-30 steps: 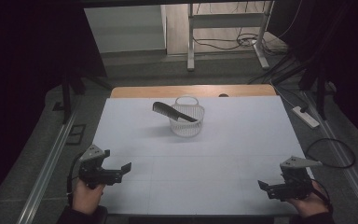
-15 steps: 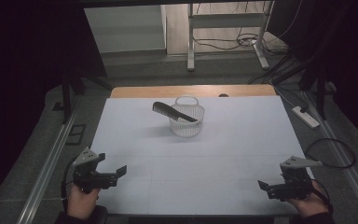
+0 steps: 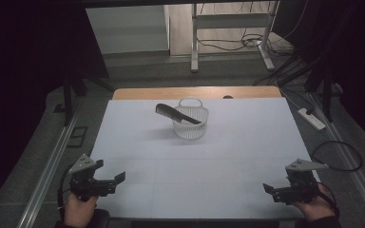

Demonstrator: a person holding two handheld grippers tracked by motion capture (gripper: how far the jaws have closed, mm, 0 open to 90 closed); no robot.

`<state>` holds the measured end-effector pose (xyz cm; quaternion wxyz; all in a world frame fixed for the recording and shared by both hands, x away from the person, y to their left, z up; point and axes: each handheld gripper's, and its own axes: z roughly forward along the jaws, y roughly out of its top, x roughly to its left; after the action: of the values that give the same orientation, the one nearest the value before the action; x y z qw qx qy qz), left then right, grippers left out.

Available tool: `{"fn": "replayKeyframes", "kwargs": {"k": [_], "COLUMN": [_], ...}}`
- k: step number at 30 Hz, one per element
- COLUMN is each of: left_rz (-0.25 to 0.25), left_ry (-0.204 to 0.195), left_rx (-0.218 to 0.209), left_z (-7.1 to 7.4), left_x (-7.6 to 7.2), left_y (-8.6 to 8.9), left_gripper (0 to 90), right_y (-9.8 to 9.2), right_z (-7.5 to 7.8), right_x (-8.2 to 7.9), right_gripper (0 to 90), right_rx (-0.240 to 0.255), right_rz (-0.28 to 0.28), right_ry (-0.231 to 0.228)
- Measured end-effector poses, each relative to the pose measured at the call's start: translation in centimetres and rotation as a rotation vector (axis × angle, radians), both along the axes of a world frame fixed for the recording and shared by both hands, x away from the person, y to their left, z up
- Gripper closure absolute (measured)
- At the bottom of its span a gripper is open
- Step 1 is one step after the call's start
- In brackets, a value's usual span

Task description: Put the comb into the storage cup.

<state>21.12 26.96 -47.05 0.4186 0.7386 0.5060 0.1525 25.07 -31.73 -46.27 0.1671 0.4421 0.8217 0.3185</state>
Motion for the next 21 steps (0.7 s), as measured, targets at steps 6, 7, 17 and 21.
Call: {"fn": "replayKeyframes", "kwargs": {"k": [6,7,17,21], "left_rz": [0.005,0.005,0.004,0.003], "left_ry": [0.003,0.004,0.021,0.020], "left_rx": [0.009,0.012,0.042,0.060], "left_z": [-0.01,-0.02,-0.15,-0.11], "left_x": [-0.30,-0.36,-0.79,-1.01], "left_y": [0.04,0.05,-0.12,-0.23], "left_gripper": [0.0,0.0,0.0,0.0], "right_y": [-0.02,-0.02,-0.10,-0.09], "right_z": [0.01,0.01,0.04,0.04], "right_x": [0.00,-0.01,0.00,0.00], "right_gripper": [0.0,0.0,0.0,0.0], "right_rx": [0.001,0.001,0.005,0.005], "right_rz": [-0.002,-0.002,-0.013,-0.015], "right_ry": [0.000,-0.001,-0.001,-0.001]}}
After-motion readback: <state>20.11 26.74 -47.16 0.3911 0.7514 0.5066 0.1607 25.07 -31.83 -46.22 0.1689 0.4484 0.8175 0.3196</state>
